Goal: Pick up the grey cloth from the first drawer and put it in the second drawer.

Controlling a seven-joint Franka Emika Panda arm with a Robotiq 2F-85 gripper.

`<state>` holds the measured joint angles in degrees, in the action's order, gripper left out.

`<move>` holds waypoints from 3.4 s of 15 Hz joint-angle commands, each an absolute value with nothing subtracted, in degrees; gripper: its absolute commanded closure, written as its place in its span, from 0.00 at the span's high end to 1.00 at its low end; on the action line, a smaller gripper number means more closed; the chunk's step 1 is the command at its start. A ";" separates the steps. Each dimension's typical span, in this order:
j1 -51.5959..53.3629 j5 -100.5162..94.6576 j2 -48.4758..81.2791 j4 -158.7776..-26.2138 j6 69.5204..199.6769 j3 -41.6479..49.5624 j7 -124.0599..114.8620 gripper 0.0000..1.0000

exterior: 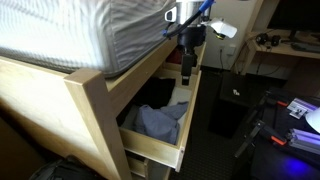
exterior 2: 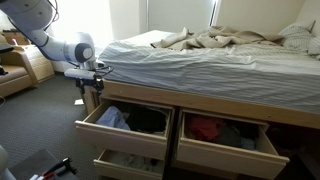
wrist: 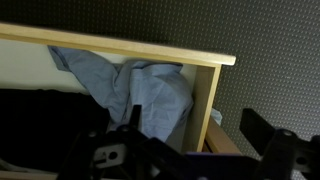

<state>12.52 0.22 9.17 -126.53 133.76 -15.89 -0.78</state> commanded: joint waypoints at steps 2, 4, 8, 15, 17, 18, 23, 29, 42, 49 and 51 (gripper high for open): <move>12.45 0.69 15.16 -122.31 134.18 -14.18 -0.22 1.00; 12.18 0.24 21.21 -119.72 135.61 -12.66 -1.73 1.00; 13.70 -1.39 34.17 -113.97 135.74 -8.46 -6.90 1.00; 14.14 -1.00 40.56 -112.29 136.43 -7.63 -7.07 1.00; 15.02 -1.71 40.62 -113.25 142.36 -6.79 -8.67 1.00; 15.94 -2.45 41.66 -113.26 145.55 -6.13 -9.77 1.00; 25.98 -10.03 51.43 -109.31 155.57 2.47 -19.43 1.00; 32.44 -9.93 53.52 -107.13 153.71 1.29 -19.85 1.00; 42.03 -8.53 56.34 -103.50 158.20 15.74 -27.97 0.54; 40.68 -8.45 56.24 -103.91 156.79 14.04 -27.46 1.00; 40.11 -8.78 56.33 -102.38 156.07 13.62 -26.14 1.00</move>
